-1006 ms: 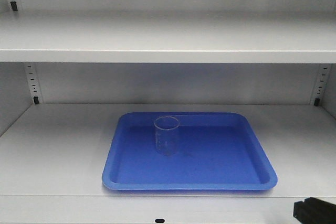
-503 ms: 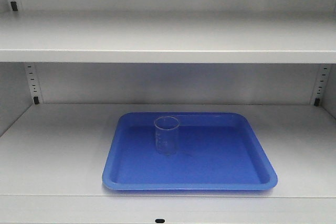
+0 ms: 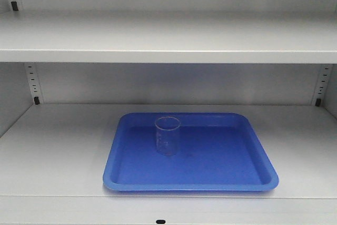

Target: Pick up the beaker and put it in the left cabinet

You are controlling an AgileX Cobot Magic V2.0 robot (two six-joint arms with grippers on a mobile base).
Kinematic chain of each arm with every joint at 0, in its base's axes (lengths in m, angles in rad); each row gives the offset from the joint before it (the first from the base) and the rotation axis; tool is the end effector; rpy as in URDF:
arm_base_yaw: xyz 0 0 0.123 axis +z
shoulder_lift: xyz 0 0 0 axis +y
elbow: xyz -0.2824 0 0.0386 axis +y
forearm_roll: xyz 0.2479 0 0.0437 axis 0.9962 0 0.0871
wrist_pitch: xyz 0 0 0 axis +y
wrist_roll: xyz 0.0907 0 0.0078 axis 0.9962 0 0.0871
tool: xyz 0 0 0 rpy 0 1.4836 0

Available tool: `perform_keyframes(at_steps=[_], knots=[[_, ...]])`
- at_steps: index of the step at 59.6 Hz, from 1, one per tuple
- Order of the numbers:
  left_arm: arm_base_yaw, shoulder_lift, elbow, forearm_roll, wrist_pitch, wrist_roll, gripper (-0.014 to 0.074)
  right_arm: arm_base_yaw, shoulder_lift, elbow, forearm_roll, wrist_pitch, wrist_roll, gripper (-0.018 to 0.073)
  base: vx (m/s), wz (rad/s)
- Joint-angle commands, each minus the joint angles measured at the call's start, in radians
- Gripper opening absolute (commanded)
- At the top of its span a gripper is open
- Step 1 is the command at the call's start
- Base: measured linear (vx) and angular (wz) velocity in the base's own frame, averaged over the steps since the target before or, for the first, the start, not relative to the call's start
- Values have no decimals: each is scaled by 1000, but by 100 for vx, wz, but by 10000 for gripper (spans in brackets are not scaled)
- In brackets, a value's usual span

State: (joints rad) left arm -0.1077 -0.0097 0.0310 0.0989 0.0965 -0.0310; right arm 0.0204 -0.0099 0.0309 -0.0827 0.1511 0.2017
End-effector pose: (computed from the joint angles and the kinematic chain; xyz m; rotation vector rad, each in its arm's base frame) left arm 0.0568 -0.0053 0.1944 0.1327 1.5955 -0.0237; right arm 0.0567 0.0000 0.1895 0.0918 1.6535 0.0964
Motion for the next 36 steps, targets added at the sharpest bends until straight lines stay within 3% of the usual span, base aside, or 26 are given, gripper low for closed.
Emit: perform_keyframes(at_steps=[1,36], knots=[[-6,-18,15,-3,-88,-3,-8,-1,-17,6,-17,-75,5,-6,0,0],[-6,-18,15,-3,-88,-3,-8,-1,-17,6,-16,-75,5,-6,0,0]])
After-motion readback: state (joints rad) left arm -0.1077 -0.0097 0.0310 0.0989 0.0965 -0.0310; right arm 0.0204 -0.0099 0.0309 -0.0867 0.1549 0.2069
